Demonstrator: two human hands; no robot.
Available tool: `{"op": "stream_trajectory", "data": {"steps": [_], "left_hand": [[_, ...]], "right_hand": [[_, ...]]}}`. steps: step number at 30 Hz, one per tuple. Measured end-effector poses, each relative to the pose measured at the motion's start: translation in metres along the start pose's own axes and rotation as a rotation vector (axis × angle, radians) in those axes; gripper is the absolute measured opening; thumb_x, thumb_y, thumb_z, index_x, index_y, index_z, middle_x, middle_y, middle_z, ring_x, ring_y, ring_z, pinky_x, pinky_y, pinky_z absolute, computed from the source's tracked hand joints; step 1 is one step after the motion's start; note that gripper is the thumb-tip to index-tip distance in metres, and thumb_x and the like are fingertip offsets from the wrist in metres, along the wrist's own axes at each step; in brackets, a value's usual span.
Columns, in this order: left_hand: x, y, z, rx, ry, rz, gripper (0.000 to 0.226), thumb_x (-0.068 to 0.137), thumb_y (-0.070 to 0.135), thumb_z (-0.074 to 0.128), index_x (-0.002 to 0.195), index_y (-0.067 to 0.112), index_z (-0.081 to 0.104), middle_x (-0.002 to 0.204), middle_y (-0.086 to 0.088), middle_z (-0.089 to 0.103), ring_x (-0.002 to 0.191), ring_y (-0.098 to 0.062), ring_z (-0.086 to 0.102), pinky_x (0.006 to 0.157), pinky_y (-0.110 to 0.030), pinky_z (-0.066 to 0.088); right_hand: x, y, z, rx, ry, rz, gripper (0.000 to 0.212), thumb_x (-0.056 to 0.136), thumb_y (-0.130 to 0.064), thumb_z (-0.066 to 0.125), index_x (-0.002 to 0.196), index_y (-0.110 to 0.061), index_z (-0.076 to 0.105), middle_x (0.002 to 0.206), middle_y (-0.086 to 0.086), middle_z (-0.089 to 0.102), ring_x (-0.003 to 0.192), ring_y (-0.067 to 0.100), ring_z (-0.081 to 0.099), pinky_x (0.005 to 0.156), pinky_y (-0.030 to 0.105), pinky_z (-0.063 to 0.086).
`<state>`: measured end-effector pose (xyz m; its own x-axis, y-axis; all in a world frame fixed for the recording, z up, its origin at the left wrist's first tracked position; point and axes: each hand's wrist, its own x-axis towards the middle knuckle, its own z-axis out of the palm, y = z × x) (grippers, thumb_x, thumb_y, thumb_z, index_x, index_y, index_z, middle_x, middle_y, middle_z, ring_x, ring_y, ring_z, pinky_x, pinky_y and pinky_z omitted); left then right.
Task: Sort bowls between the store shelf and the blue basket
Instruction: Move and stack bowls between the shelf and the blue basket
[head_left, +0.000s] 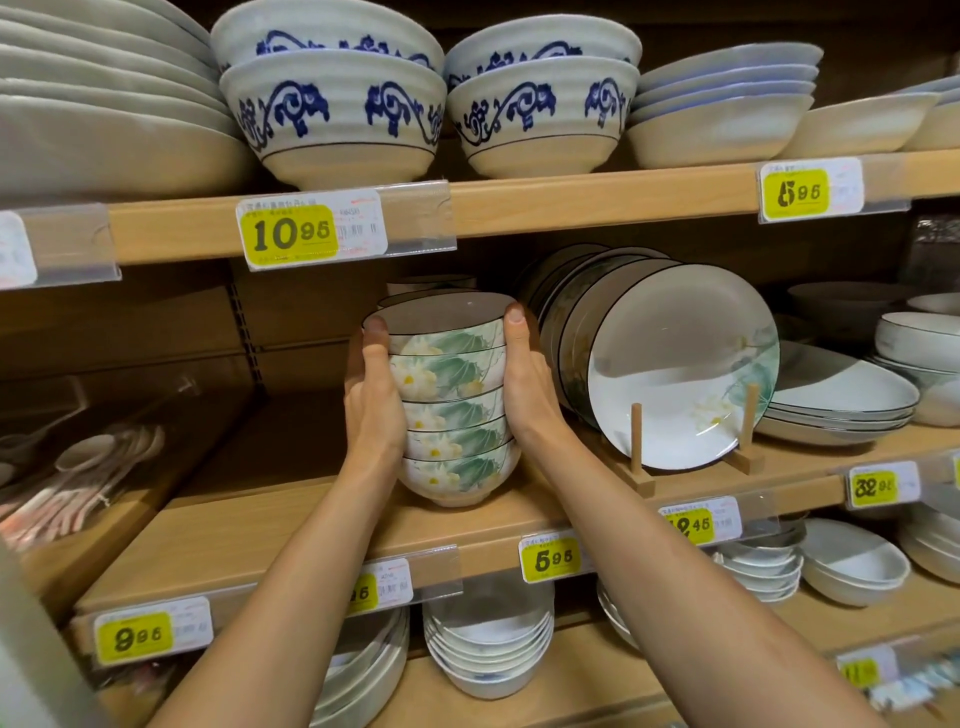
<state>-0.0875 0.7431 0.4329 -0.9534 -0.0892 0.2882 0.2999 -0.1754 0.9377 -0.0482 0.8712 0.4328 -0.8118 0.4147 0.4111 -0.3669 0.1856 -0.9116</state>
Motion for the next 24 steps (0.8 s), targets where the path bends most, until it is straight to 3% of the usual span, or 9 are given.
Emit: {"op": "stream_trajectory", "data": {"steps": [3, 9, 13, 15, 18, 22, 24], "left_hand": [[0.000, -0.001, 0.000, -0.008, 0.002, -0.017, 0.089, 0.054, 0.096, 0.034, 0.103, 0.030, 0.068, 0.094, 0.013, 0.068, 0.096, -0.014, 0.065, 0.092, -0.037, 0.051], [0.000, -0.001, -0.002, 0.001, -0.035, -0.009, 0.109, 0.040, 0.104, 0.032, 0.117, 0.036, 0.066, 0.110, 0.006, 0.071, 0.104, -0.016, 0.065, 0.100, -0.041, 0.048], [-0.002, -0.001, -0.004, 0.019, -0.043, -0.044, 0.116, 0.035, 0.106, 0.030, 0.104, 0.023, 0.071, 0.104, 0.001, 0.072, 0.097, -0.017, 0.068, 0.094, -0.038, 0.051], [-0.003, -0.003, -0.005, 0.034, -0.052, -0.033, 0.109, 0.040, 0.105, 0.029, 0.097, 0.023, 0.072, 0.099, 0.002, 0.074, 0.092, -0.015, 0.069, 0.088, -0.035, 0.052], [-0.003, -0.007, -0.006, 0.007, -0.113, 0.027, 0.080, 0.057, 0.094, 0.035, 0.083, 0.030, 0.076, 0.087, 0.006, 0.077, 0.084, -0.007, 0.072, 0.080, -0.031, 0.053], [-0.002, -0.013, -0.009, -0.073, -0.194, 0.059, 0.072, 0.062, 0.088, 0.044, 0.086, 0.030, 0.078, 0.093, 0.001, 0.077, 0.093, -0.015, 0.072, 0.093, -0.041, 0.053], [-0.003, -0.015, -0.010, -0.107, -0.221, 0.067, 0.072, 0.059, 0.091, 0.047, 0.088, 0.033, 0.078, 0.095, 0.000, 0.077, 0.095, -0.017, 0.072, 0.094, -0.042, 0.052]], "right_hand": [[0.001, 0.001, 0.000, 0.010, 0.001, -0.012, 0.068, 0.079, -0.078, 0.026, 0.073, -0.030, 0.073, 0.088, -0.005, 0.076, 0.090, 0.010, 0.070, 0.086, 0.028, 0.051], [0.002, 0.003, -0.001, -0.014, -0.001, -0.008, 0.074, 0.076, -0.081, 0.023, 0.075, -0.027, 0.074, 0.087, -0.005, 0.076, 0.090, 0.010, 0.070, 0.089, 0.030, 0.053], [0.002, 0.005, -0.001, -0.018, 0.024, -0.008, 0.078, 0.075, -0.081, 0.024, 0.074, -0.021, 0.074, 0.080, -0.005, 0.076, 0.084, 0.008, 0.070, 0.084, 0.028, 0.053], [0.003, 0.007, -0.001, -0.009, 0.024, -0.008, 0.078, 0.077, -0.080, 0.025, 0.077, -0.019, 0.075, 0.082, -0.004, 0.076, 0.085, 0.009, 0.071, 0.086, 0.030, 0.054], [0.003, 0.008, 0.000, 0.019, 0.017, -0.004, 0.078, 0.080, -0.078, 0.028, 0.086, -0.017, 0.076, 0.087, -0.003, 0.077, 0.086, 0.010, 0.072, 0.087, 0.032, 0.055], [0.001, 0.006, -0.002, -0.018, -0.006, -0.021, 0.078, 0.083, -0.079, 0.027, 0.112, -0.021, 0.071, 0.096, 0.000, 0.076, 0.094, 0.013, 0.070, 0.092, 0.038, 0.053], [0.000, 0.004, -0.004, -0.025, -0.018, -0.003, 0.075, 0.076, -0.082, 0.028, 0.092, -0.027, 0.076, 0.089, -0.004, 0.077, 0.088, 0.008, 0.070, 0.087, 0.031, 0.053]]}}
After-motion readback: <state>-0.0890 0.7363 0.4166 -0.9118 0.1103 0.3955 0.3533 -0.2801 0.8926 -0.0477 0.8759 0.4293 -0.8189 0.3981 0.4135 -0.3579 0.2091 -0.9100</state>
